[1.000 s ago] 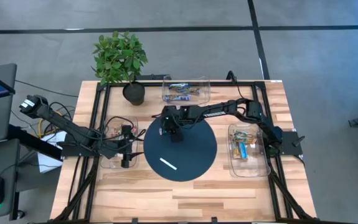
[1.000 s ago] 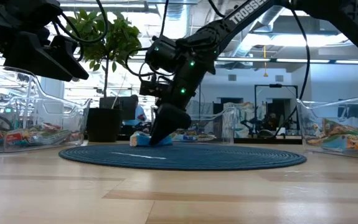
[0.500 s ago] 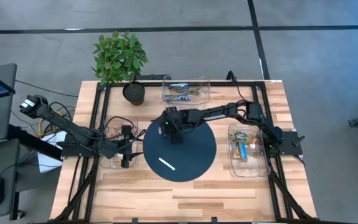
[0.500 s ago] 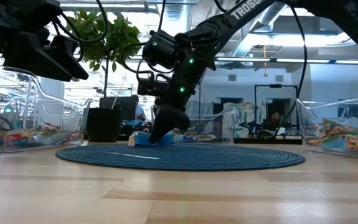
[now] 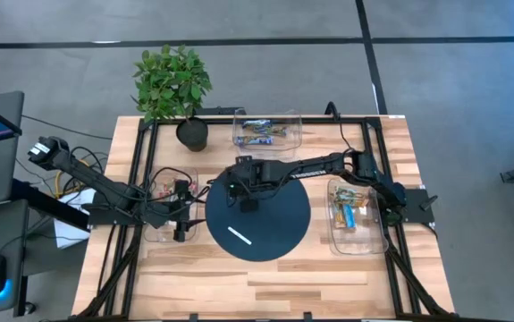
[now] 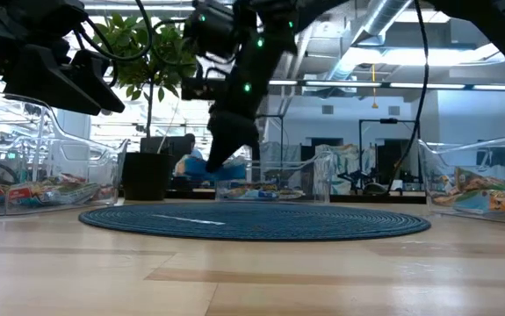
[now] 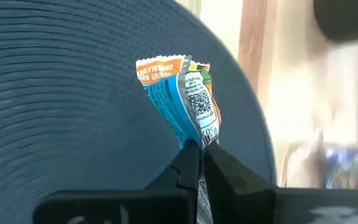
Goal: Pick and place Granola Bars by type
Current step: Put the orange granola bar into the right transparent bin
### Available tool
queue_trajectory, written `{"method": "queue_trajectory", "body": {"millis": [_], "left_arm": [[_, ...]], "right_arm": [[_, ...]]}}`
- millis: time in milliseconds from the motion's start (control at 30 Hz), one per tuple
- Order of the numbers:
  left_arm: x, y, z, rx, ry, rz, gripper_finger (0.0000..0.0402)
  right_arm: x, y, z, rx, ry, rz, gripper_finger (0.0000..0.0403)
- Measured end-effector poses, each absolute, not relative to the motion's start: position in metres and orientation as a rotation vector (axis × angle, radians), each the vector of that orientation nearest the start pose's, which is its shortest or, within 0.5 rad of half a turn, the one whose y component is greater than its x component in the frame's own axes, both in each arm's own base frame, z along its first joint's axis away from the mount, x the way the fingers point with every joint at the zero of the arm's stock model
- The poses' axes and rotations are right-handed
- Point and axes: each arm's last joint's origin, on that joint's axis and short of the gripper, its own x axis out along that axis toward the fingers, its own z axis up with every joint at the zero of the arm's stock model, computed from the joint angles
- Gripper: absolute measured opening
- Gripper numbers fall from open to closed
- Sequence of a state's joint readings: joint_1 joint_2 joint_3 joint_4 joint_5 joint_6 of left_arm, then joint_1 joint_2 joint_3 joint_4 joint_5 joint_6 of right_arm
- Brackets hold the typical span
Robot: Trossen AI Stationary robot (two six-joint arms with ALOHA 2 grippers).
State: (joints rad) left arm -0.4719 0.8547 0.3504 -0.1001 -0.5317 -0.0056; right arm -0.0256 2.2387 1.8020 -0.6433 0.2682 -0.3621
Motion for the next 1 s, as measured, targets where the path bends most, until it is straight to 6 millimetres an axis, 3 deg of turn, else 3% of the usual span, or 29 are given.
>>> {"method": "queue_trajectory", "body": {"millis": [200,433,667,867,1000], "left_arm": [[0.155,-0.063,0.184,0.304,0.534,0.026,0.0251],[0.155,-0.063,0.184,0.375,0.536,0.004,0.0251],[0.156,-0.064,0.186,0.493,0.516,-0.026,0.0251],[0.159,-0.066,0.192,0.597,0.449,-0.046,0.0251],[0.161,-0.066,0.195,0.661,0.415,-0.056,0.0251]], "right_arm": [[0.468,-0.003,0.207,-0.229,1.219,-0.185,0.0001],[0.454,0.032,0.229,-0.063,1.316,-0.293,0.0001],[0.435,0.075,0.239,-0.008,1.379,-0.419,0.0001],[0.41,0.107,0.24,0.007,1.436,-0.631,0.0001],[0.402,0.126,0.241,0.018,1.395,-0.692,0.0001]]}}
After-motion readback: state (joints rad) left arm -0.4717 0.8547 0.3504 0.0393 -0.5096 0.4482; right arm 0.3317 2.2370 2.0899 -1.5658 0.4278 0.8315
